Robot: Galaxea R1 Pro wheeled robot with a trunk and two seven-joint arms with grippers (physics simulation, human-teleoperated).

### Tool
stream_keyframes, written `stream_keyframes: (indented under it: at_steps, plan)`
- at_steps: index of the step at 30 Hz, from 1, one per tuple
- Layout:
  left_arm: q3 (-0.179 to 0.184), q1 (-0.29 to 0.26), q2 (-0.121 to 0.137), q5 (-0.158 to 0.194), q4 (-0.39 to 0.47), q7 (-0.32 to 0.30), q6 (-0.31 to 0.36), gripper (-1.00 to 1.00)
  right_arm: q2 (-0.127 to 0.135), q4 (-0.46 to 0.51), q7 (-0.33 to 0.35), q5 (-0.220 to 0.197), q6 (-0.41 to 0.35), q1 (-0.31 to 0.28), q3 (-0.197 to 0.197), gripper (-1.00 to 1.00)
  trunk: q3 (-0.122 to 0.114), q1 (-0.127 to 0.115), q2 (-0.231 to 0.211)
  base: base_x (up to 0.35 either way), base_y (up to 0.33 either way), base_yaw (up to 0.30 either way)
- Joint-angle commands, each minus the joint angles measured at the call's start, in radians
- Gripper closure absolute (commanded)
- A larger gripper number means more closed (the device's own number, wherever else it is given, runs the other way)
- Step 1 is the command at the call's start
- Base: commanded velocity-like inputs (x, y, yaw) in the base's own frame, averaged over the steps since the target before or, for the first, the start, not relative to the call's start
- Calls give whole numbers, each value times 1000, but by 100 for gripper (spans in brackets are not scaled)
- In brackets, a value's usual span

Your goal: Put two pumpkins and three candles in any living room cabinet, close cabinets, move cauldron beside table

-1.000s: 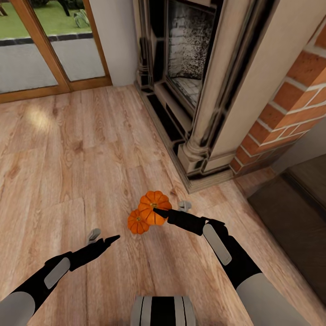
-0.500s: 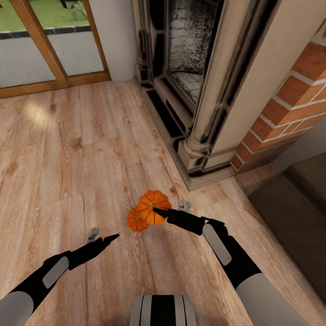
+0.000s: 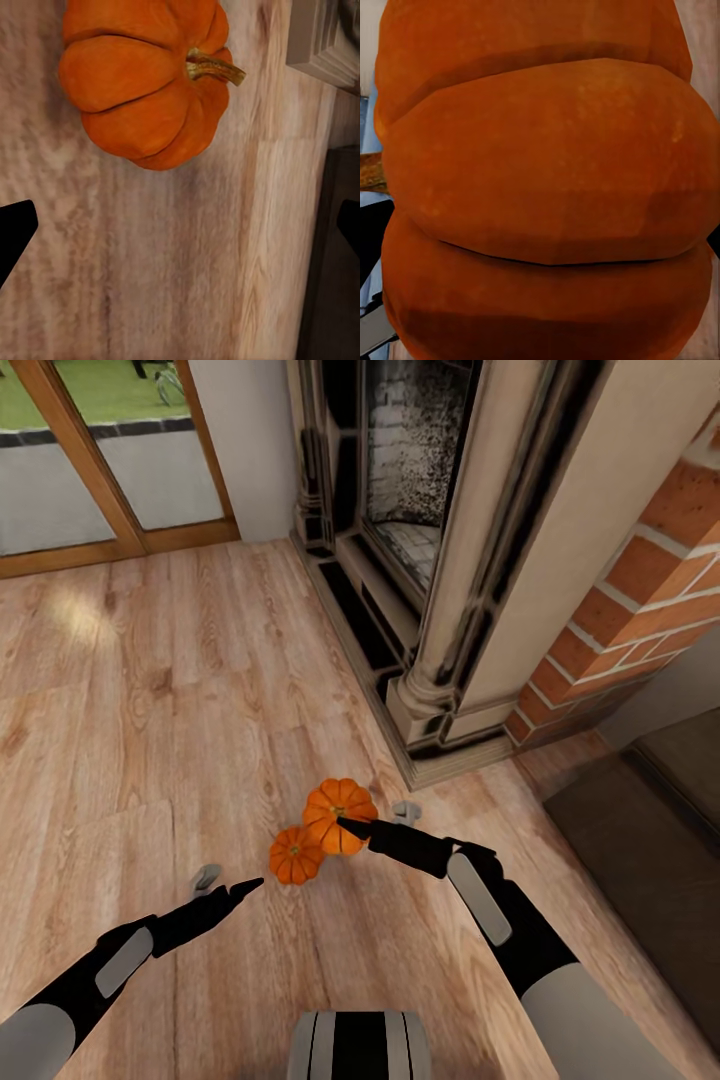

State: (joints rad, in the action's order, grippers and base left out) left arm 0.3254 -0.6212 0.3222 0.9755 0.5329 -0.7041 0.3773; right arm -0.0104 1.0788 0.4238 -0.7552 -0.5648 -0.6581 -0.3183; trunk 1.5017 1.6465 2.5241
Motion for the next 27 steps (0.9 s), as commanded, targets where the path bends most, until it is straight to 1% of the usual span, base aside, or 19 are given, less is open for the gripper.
stream_keyframes:
  at_steps: [1,8,16,21,27]
  plan:
    - [0,0,0,0,0,0,0,-100,1,7,0,-1,1,0,0,100,0,0,0,23,-14,0]
    - [0,0,4,3,-1,0,-1,-100,0,33,0,-2,-1,0,2,100,0,0,0,165,-3,0]
    - [0,0,7,6,-4,2,-1,-100,0,33,-1,-3,-1,0,2,100,0,0,0,26,-2,0]
    - [-1,0,6,5,-5,8,-1,-100,0,33,-2,-3,-1,0,2,100,0,0,0,133,-133,0]
    - [0,0,6,5,-5,10,-3,-100,0,33,-2,-3,-1,0,2,100,0,0,0,18,-19,0]
